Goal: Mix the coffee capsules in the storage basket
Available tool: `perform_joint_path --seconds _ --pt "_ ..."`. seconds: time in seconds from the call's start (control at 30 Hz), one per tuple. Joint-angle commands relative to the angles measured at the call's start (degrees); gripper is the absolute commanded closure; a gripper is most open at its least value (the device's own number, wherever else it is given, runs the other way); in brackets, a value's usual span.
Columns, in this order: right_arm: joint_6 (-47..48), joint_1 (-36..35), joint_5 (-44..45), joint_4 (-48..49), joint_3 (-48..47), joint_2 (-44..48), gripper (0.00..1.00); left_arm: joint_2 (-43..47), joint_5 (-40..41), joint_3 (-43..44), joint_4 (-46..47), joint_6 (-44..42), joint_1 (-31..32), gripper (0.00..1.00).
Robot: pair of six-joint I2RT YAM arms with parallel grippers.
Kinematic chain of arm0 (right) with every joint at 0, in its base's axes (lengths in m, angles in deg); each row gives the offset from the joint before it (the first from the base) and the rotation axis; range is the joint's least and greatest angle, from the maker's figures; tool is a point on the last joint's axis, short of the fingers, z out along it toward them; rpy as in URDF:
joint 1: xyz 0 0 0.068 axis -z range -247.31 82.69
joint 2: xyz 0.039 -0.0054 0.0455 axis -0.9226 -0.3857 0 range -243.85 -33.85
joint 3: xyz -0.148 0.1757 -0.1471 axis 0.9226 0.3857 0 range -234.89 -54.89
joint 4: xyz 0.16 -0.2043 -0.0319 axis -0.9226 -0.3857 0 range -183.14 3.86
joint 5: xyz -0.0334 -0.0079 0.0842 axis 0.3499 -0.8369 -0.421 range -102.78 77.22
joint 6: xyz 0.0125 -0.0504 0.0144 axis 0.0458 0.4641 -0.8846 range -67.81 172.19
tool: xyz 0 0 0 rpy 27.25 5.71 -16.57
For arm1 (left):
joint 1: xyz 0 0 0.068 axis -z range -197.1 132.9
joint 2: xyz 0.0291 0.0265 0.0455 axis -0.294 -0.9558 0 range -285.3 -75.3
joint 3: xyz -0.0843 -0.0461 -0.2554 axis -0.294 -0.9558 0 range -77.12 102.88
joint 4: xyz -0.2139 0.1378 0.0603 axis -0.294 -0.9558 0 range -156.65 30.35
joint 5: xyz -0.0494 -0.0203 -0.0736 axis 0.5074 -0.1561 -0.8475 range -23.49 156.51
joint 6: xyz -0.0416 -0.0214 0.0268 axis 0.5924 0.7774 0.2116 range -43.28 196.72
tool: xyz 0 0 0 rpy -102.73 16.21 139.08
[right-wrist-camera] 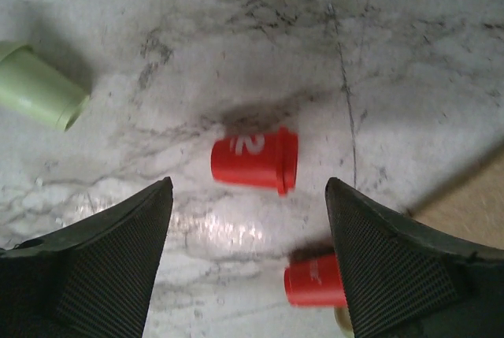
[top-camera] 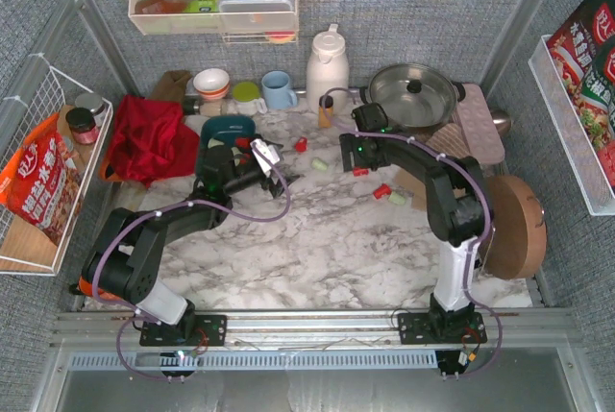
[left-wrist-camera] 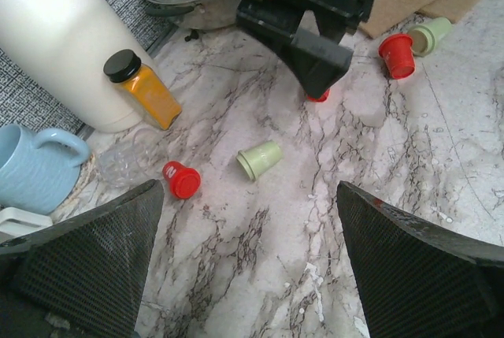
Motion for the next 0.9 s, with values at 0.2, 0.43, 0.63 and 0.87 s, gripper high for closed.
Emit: perform_joint_path --seconds 0.2,0.43,0.63,0.87 --pt "1.42 0.13 3.38 -0.41 -6.56 -8.74 0.22 0.65 -0.63 0.07 1.69 -0.38 -0.03 0.01" --pt "0.90 0.21 4.74 -0.36 -5.11 -8.82 0.32 0.40 -0.67 0.10 1.69 -0.20 0.00 0.01" --pt "1.36 0.40 3.38 1.08 -3.93 -7.58 0.58 0.11 -0.89 0.11 1.95 -0.07 0.09 0.01" --pt "0.53 0.27 -0.82 0.17 -2.36 -1.99 0.58 0.42 -1.97 -0.25 2.20 -1.00 0.51 0.01"
